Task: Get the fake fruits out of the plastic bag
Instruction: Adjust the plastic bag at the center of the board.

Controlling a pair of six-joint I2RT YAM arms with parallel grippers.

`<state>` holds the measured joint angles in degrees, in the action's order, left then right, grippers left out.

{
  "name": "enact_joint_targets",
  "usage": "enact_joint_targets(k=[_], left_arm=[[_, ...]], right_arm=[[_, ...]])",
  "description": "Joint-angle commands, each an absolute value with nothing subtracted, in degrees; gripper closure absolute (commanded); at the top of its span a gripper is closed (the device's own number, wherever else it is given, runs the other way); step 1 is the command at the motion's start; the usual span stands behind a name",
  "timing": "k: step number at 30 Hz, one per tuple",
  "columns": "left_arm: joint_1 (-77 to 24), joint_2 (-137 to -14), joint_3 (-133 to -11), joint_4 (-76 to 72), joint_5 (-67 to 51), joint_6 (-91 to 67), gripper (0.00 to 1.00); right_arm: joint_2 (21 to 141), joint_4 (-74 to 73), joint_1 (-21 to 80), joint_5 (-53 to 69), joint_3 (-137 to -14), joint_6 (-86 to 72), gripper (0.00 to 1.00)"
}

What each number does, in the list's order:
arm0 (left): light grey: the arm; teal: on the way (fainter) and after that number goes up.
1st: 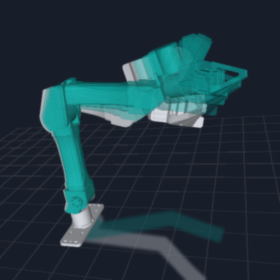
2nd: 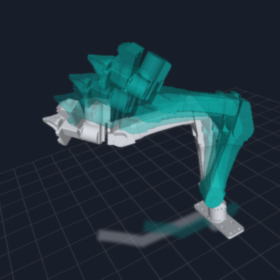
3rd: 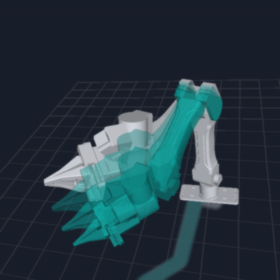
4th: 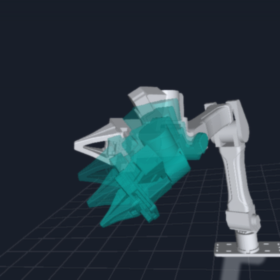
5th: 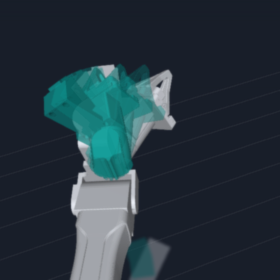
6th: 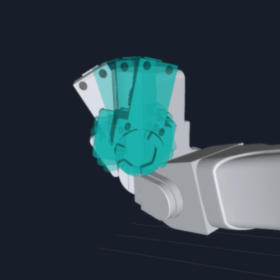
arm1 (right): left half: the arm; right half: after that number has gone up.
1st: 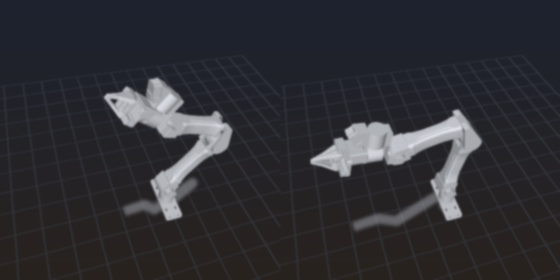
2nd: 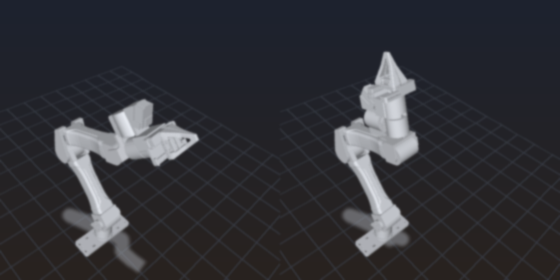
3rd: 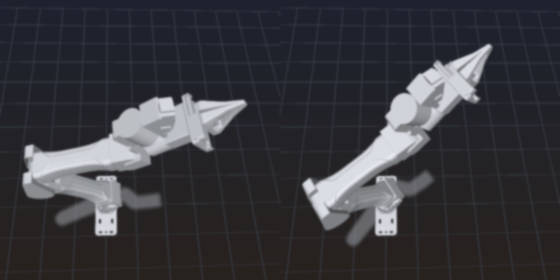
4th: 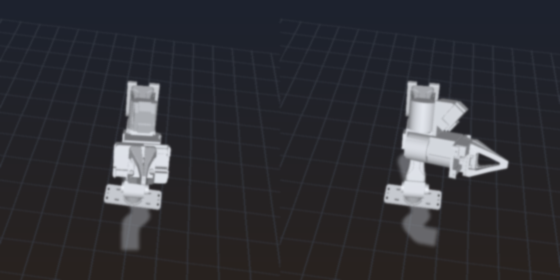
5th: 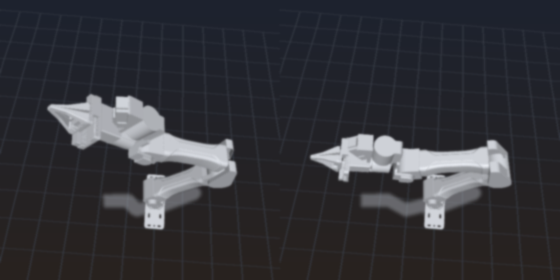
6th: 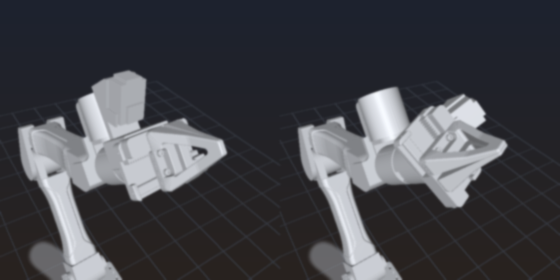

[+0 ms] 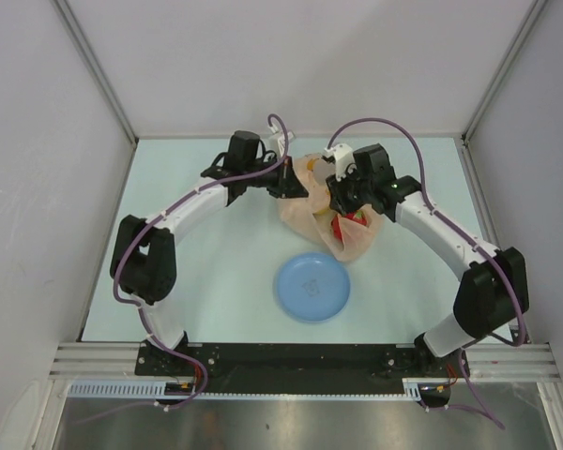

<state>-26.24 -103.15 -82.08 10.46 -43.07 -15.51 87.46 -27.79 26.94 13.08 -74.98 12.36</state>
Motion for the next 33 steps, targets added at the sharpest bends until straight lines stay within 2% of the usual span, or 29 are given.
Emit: enact_joint_targets(k=[1, 2, 9, 12, 13, 14, 19, 23, 25, 30, 33], left_arm=[[-27.25, -101.51, -81.39, 8.7, -42.71, -15.29, 0.96], [-27.25, -101.51, -81.04, 8.61, -42.8, -15.38, 0.96], [-26.55, -101.77, -80.33, 10.54, -43.24, -14.5, 0.96], [-25.58, -102.65, -81.3, 12.03, -42.98, -14.42, 0.96], [-25.58, -102.83, -81.65, 12.56, -42.46, -13.54, 0.97], [-25.75, -103.01, -82.69, 13.79, -41.23, -13.19, 0.97], [-26.02, -102.65, -82.79, 13.01, -41.48, -12.21, 0.97], [-26.19, -102.57, -82.88, 10.99, -41.92, -13.97, 0.96], [-26.71, -102.65, -83.49, 10.81, -42.36, -14.94, 0.96], [-27.77, -103.09, -84.02, 11.16, -42.63, -13.98, 0.95], [-28.21, -102.4, -83.85, 11.69, -42.28, -13.63, 0.94]], right_arm=[[90.07, -26.63, 23.39, 8.34, -74.45, 5.2, 0.53], [90.7, -25.59, 22.68, 8.7, -74.44, 3.71, 0.49], [95.01, -20.92, 22.68, 9.32, -74.44, 6.58, 0.5], [94.66, -23.27, 21.98, 7.91, -74.44, 7.65, 0.5], [94.05, -25.29, 20.32, 8.61, -74.36, 7.65, 0.53], [93.09, -30.53, 19.17, 9.14, -74.09, 7.3, 0.59], [88.07, -42.7, 14.94, 12.48, -66.12, 13.77, 0.71], [86.92, -42.54, 14.77, 9.85, -62.59, 19.85, 0.73], [86.31, -40.44, 13.28, 6.42, -61.26, 20.3, 0.71], [80.78, -43.85, 12.39, 10.27, -67.93, 20.57, 0.68], [77.35, -45.97, 13.62, 17.03, -71.98, 16.8, 0.52]])
